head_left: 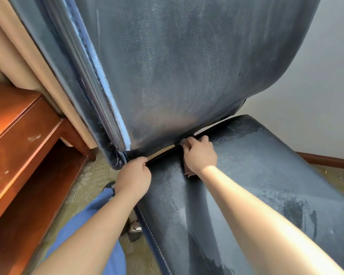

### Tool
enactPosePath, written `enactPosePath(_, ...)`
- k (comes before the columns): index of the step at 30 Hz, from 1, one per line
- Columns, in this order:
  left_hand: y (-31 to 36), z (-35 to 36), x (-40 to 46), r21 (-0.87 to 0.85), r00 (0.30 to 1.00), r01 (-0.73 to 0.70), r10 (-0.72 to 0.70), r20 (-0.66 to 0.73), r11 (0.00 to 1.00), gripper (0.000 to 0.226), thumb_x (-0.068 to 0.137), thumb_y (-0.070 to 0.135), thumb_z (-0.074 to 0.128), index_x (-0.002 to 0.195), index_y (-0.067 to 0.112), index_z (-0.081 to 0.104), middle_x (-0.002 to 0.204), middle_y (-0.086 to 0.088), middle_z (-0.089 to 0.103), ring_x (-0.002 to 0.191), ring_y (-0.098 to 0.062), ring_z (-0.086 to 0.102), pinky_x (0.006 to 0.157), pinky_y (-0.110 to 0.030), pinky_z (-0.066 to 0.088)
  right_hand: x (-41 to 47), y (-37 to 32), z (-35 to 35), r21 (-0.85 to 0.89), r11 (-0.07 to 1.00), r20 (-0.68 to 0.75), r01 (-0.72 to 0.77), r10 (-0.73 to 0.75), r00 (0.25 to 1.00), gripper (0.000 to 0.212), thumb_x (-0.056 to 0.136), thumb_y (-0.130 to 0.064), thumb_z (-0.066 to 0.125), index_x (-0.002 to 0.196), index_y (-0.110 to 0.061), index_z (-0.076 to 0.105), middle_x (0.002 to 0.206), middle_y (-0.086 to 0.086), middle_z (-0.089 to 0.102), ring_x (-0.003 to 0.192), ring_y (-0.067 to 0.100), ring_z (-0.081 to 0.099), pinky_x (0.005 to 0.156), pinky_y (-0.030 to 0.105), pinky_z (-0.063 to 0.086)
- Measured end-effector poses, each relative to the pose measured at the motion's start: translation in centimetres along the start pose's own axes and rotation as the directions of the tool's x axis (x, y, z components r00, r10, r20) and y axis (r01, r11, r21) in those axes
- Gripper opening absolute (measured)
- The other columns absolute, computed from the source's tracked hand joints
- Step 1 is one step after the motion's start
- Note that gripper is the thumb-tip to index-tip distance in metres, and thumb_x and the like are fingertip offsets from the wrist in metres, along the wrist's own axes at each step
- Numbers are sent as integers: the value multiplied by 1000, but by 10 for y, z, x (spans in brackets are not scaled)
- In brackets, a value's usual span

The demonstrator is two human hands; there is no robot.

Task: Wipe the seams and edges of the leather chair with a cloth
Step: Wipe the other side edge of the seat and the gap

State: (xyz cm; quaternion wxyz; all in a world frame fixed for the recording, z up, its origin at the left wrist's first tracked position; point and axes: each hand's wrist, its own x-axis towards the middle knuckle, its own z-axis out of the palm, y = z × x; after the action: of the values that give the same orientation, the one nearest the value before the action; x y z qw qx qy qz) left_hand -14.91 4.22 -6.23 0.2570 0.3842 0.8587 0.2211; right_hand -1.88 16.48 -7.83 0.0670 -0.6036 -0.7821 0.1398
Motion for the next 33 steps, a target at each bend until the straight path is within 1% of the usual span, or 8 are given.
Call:
enactPosePath(3, -8, -6, -1, -57, 999, 35, -36, -32, 998, 39, 99, 11, 35, 130, 17, 58, 133, -5, 59, 121, -27, 52, 95, -31, 41, 1, -1, 1, 35, 998, 33, -43, 42, 999, 31, 95, -35, 42, 122, -28, 55, 117, 10, 41, 110, 33, 43, 82, 37, 44)
enactPosePath(10, -20, -9, -3, -184, 986, 143, -155, -54, 972, 38, 97, 8, 38, 127, 13, 60, 129, -12, 59, 111, -31, 55, 80, -29, 40, -42, -44, 22, 46, 939, 83, 340, -343, 936, 30, 93, -36, 44, 119, -29, 57, 117, 5, 43, 107, 29, 42, 80, 37, 47)
enactPosePath(15, -39, -7, -1, -297, 969, 219, -243, -45, 929, 32, 97, 9, 38, 115, 11, 65, 114, -9, 63, 95, -26, 54, 74, -30, 39, -23, -43, 19, 47, 998, 26, 43, -45, 999, 28, 94, -35, 43, 115, -24, 58, 114, 7, 42, 108, 30, 44, 78, 36, 45)
enactPosePath(19, -52, -6, 2, -480, 939, 319, -340, 46, 817, 32, 96, 15, 41, 117, 13, 64, 111, -14, 65, 97, -36, 63, 84, -48, 55, -59, -73, 30, 71, 923, 127, 379, -385, 914, 29, 92, -34, 46, 116, -24, 59, 115, 5, 44, 106, 29, 44, 77, 36, 47)
enactPosePath(21, -59, -3, 6, -543, 924, 365, -368, 107, 756, 26, 96, 18, 39, 106, 15, 62, 104, -20, 66, 92, -40, 65, 82, -55, 56, -63, -76, 34, 62, 898, 121, 436, -440, 890, 28, 92, -34, 46, 114, -23, 59, 113, 5, 45, 106, 28, 45, 74, 36, 45)
enactPosePath(25, -68, -1, 9, -490, 947, 298, -320, 42, 819, 25, 86, 27, 37, 86, 18, 60, 97, -22, 68, 93, -42, 64, 86, -56, 53, -45, -77, 31, 50, 930, 142, 363, -366, 920, 26, 93, -38, 46, 109, -23, 61, 110, 4, 45, 106, 27, 46, 75, 34, 44)
enactPosePath(29, -58, -13, -4, -427, 950, 262, -309, -43, 865, 30, 97, 12, 37, 103, 3, 65, 104, -19, 66, 100, -38, 58, 87, -42, 46, -56, -65, 29, 111, 857, 186, 503, -515, 837, 27, 91, -39, 50, 113, -28, 62, 107, 2, 45, 102, 26, 48, 79, 34, 47)
enactPosePath(33, -49, -13, -19, -396, 960, 238, -277, -43, 887, 30, 97, 8, 35, 101, -8, 60, 112, -28, 60, 106, -42, 53, 79, -42, 39, -77, -47, 19, 143, 793, 249, 593, -609, 753, 32, 92, -37, 50, 123, -34, 58, 109, 1, 44, 102, 22, 46, 76, 32, 42)
